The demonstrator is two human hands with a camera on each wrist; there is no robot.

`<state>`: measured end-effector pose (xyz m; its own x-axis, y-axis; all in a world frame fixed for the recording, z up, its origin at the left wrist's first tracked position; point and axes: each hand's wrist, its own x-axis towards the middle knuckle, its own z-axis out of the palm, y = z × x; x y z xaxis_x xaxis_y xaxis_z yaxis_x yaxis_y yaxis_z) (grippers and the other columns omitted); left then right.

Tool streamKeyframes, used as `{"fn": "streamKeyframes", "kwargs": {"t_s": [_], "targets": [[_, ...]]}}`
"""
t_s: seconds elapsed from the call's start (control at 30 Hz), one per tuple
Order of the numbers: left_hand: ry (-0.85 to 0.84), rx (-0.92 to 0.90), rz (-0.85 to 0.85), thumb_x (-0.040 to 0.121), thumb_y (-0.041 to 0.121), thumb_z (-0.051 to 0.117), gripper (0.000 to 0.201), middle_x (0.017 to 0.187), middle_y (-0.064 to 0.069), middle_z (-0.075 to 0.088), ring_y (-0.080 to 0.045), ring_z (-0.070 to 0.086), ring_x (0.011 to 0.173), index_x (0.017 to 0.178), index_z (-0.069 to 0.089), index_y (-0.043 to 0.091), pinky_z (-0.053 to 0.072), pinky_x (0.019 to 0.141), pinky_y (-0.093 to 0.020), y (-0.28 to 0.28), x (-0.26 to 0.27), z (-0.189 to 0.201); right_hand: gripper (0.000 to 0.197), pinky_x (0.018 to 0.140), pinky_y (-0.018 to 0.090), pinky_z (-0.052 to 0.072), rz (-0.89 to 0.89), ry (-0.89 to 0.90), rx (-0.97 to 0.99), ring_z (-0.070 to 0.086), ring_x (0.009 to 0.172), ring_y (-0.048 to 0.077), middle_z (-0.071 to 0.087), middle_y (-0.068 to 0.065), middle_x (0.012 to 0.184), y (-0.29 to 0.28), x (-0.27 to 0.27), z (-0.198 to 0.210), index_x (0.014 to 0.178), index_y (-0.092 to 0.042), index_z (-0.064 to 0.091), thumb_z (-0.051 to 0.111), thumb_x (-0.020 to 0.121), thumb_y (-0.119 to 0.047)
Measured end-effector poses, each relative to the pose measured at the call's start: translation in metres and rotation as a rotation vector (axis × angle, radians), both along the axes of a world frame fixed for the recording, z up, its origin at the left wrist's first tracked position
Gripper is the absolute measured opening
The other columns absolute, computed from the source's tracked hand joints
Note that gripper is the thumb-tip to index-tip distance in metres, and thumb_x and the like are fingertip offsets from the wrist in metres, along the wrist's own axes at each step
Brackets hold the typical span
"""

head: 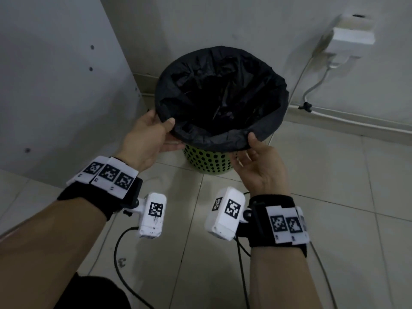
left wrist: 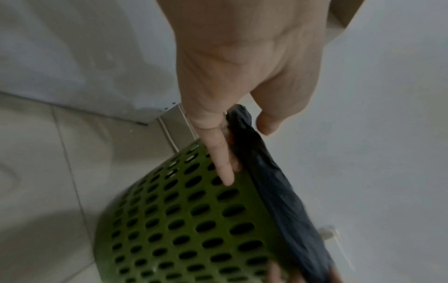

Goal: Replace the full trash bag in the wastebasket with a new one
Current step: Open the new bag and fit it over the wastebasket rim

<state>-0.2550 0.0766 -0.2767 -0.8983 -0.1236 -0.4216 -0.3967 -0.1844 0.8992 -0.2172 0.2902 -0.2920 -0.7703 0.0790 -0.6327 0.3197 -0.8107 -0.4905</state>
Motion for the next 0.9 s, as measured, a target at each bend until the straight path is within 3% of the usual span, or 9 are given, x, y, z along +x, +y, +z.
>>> {"fn": "streamKeyframes", "kwargs": {"t_s": [0.1, 0.23, 0.33, 0.5, 0.57, 0.63, 0.73, 0.8, 0.9], "targets": [[-0.074, 0.098, -0.007, 0.09, 0.038, 0.069, 0.05, 0.118, -0.008, 0.072, -0.028, 0.073, 0.097, 0.133, 0.057, 0.015, 0.061, 0.072, -0.045, 0.006, 0.01, -0.003, 0.034, 0.097, 0.043, 0.052, 0.093, 0.047, -0.033, 0.071, 0.095, 0.021, 0.073, 0.005, 0.103, -0.02, 0.009, 0.002, 0.129, -0.009, 0.061, 0.062, 0.095, -0.01], [-0.057, 0.093, 0.135, 0.091, 0.015, 0.068, 0.043, 0.119, -0.013, 0.07, -0.029, 0.073, 0.094, 0.132, 0.054, 0.007, 0.061, 0.068, -0.041, 0.005, 0.013, -0.013, 0.022, 0.092, 0.044, 0.055, 0.207, 0.081, -0.019, 0.073, 0.095, 0.021, 0.074, 0.006, 0.112, -0.052, 0.021, -0.001, 0.117, -0.014, 0.066, 0.063, 0.095, -0.014], [-0.058, 0.082, 0.164, 0.09, 0.007, 0.067, 0.05, 0.124, -0.018, 0.067, -0.031, 0.074, 0.09, 0.136, 0.048, 0.002, 0.06, 0.063, -0.036, -0.007, 0.007, -0.015, 0.035, 0.086, 0.042, 0.059, 0.119, 0.027, 0.02, 0.072, 0.099, 0.025, 0.074, 0.011, 0.114, -0.044, 0.021, -0.006, 0.119, -0.011, 0.067, 0.071, 0.09, -0.031], [-0.024, 0.075, 0.178, 0.092, 0.006, 0.065, 0.047, 0.121, -0.018, 0.068, -0.029, 0.072, 0.084, 0.136, 0.048, 0.004, 0.058, 0.059, -0.034, -0.006, 0.0, -0.013, 0.037, 0.086, 0.036, 0.056, -0.008, 0.038, 0.005, 0.067, 0.104, 0.026, 0.07, 0.014, 0.121, -0.033, 0.012, -0.007, 0.128, -0.004, 0.062, 0.066, 0.094, -0.018], [-0.042, 0.095, 0.159, 0.092, 0.014, 0.067, 0.046, 0.121, -0.014, 0.069, -0.029, 0.073, 0.092, 0.135, 0.051, 0.01, 0.06, 0.062, -0.039, -0.004, 0.002, -0.014, 0.035, 0.086, 0.037, 0.056, -0.002, 0.037, 0.001, 0.068, 0.106, 0.027, 0.069, 0.015, 0.125, -0.041, 0.014, -0.006, 0.127, -0.004, 0.062, 0.065, 0.095, -0.017], [-0.067, 0.08, 0.111, 0.089, 0.021, 0.072, 0.052, 0.124, -0.012, 0.067, -0.032, 0.071, 0.102, 0.136, 0.051, 0.014, 0.061, 0.066, -0.047, -0.002, 0.007, -0.015, 0.033, 0.082, 0.038, 0.058, 0.042, 0.031, 0.014, 0.069, 0.105, 0.027, 0.07, 0.014, 0.123, -0.052, 0.018, -0.007, 0.126, -0.007, 0.063, 0.065, 0.095, -0.019], [-0.077, 0.056, 0.077, 0.092, 0.01, 0.066, 0.047, 0.126, -0.014, 0.066, -0.032, 0.069, 0.103, 0.136, 0.052, 0.008, 0.061, 0.064, -0.043, -0.002, 0.008, -0.018, 0.04, 0.076, 0.039, 0.061, 0.022, 0.021, 0.042, 0.072, 0.101, 0.027, 0.072, 0.014, 0.117, -0.053, 0.021, -0.01, 0.123, -0.01, 0.066, 0.07, 0.091, -0.035], [-0.081, 0.061, 0.078, 0.093, 0.003, 0.061, 0.042, 0.124, -0.016, 0.066, -0.032, 0.069, 0.099, 0.134, 0.052, 0.004, 0.06, 0.061, -0.04, -0.007, 0.002, -0.016, 0.044, 0.083, 0.04, 0.061, -0.058, 0.038, 0.052, 0.071, 0.105, 0.027, 0.073, 0.012, 0.117, -0.038, 0.018, -0.011, 0.122, -0.011, 0.066, 0.071, 0.089, -0.038], [-0.101, 0.04, 0.05, 0.094, 0.003, 0.059, 0.04, 0.123, -0.015, 0.067, -0.03, 0.071, 0.095, 0.133, 0.053, 0.005, 0.06, 0.059, -0.036, -0.011, -0.007, -0.014, 0.034, 0.09, 0.039, 0.058, -0.082, 0.072, 0.039, 0.069, 0.111, 0.029, 0.073, 0.013, 0.118, -0.018, 0.011, -0.011, 0.123, -0.004, 0.065, 0.067, 0.094, -0.023]]}}
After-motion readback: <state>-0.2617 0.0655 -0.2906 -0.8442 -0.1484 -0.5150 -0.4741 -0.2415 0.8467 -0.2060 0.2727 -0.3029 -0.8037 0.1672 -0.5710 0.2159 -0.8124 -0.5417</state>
